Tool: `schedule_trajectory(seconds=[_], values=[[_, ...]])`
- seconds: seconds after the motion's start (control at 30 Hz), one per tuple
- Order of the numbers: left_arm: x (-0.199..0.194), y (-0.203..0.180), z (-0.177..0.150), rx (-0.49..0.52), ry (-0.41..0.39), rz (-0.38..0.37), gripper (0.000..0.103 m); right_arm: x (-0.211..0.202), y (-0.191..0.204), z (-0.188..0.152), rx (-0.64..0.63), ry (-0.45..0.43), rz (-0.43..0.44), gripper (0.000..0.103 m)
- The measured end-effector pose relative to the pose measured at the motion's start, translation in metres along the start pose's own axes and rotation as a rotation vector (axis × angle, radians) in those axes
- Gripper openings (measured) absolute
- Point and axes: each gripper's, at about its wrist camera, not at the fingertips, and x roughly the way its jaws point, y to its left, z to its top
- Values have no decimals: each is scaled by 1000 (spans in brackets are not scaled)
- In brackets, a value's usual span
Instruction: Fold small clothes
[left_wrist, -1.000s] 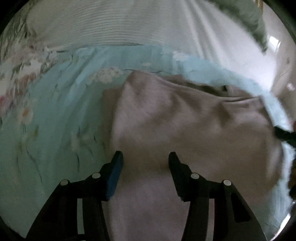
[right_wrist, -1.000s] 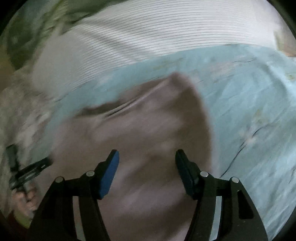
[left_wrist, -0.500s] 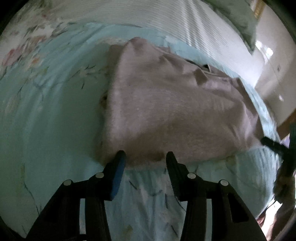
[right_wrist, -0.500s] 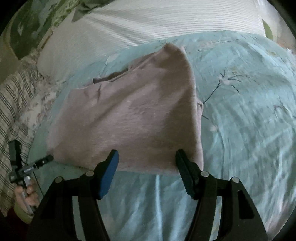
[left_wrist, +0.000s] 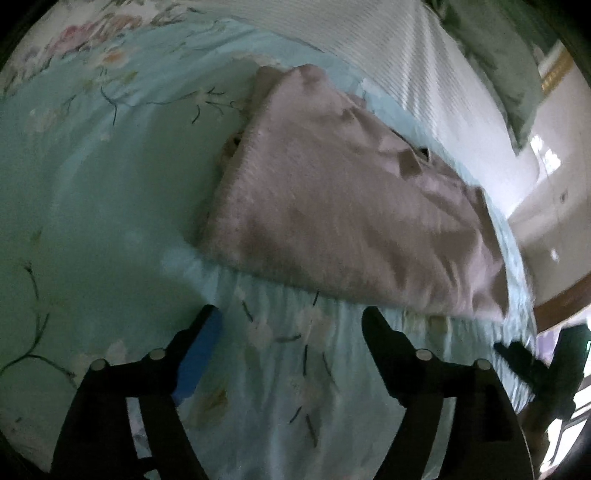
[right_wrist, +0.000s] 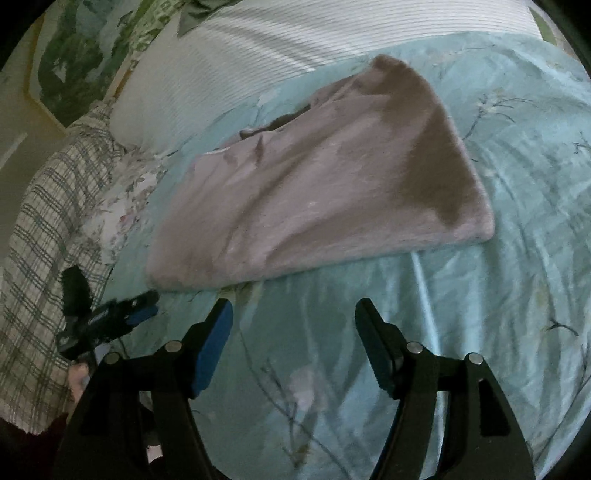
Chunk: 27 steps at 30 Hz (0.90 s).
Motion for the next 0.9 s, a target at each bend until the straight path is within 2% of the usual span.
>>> schedule_trajectory(seconds=[0.23,0.33,0.4,0.47,0.5,0.53,0.6,0.7,0.77,0.9], values=[[19,7,32,-99,-56,48,81,2,12,12,-24,-5,11,70],[25,7,45,-109,-82,81,78,7,18,20,-48,2,14,70],[26,8,51,-105,-103,104,65,10,20,25,-55,4,17,70],[24,9,56,-101,-108,83,21,13,20,34,-58,2,24,70],[24,8,59,-100,-107,65,16,14,19,37,-58,0,25,70],[20,6,61,-93,-116,55,16,14,18,42,-59,-4,27,70],[14,-10,62,-43,-150,61,14,15,14,54,-51,-14,42,70],[2,-45,62,61,-198,57,13,18,2,77,8,-28,132,70],[-5,-82,61,180,-245,39,12,24,-5,95,43,-21,196,70],[7,-146,50,385,-253,0,10,43,-3,126,25,13,219,70]])
